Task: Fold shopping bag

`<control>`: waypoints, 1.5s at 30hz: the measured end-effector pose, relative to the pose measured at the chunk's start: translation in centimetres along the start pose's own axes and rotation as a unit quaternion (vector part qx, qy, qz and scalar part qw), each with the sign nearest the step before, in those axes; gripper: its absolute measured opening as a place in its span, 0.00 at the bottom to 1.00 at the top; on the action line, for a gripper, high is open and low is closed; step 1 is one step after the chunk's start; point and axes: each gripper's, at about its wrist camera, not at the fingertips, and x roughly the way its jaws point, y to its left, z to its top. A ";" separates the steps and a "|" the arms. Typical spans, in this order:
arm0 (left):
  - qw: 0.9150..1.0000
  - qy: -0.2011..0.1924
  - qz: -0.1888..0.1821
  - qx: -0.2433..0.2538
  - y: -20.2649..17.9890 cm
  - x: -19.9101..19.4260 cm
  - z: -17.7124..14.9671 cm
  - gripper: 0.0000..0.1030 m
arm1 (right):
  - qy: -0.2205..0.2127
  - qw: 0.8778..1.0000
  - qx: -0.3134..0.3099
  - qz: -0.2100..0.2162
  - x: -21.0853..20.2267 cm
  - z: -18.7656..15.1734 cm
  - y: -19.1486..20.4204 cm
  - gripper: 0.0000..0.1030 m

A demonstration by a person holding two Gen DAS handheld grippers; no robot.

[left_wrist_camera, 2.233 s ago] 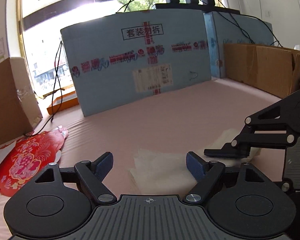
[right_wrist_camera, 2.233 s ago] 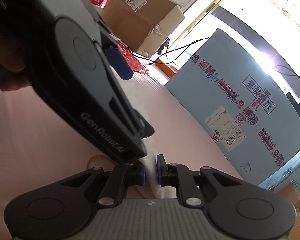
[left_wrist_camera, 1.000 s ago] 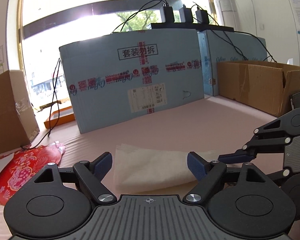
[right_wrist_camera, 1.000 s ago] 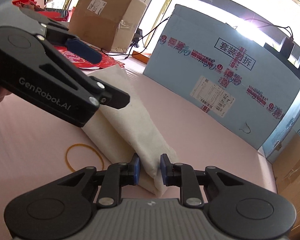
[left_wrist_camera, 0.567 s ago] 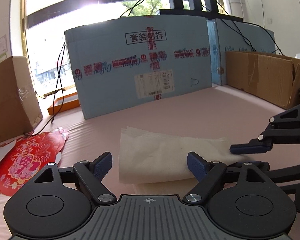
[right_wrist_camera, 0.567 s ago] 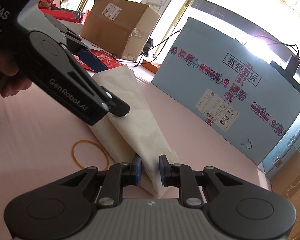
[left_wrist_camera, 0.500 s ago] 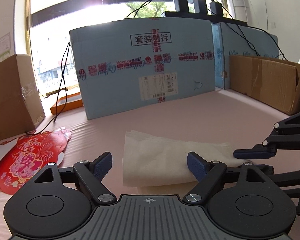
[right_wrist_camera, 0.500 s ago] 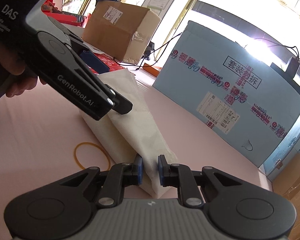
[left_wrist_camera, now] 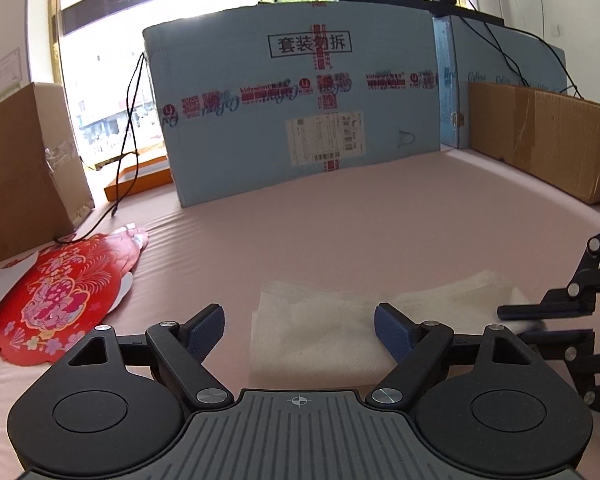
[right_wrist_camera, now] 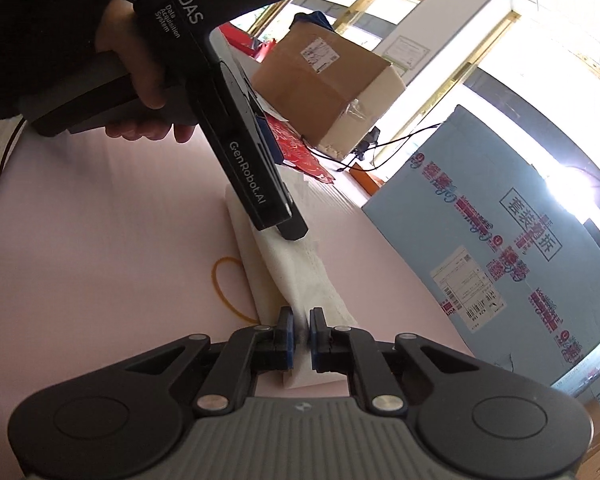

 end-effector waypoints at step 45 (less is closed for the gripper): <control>0.985 -0.051 -0.157 0.043 -1.0 1.5 3.9 0.37 | 0.073 0.808 0.551 0.193 6.4 -7.0 -14.6 0.15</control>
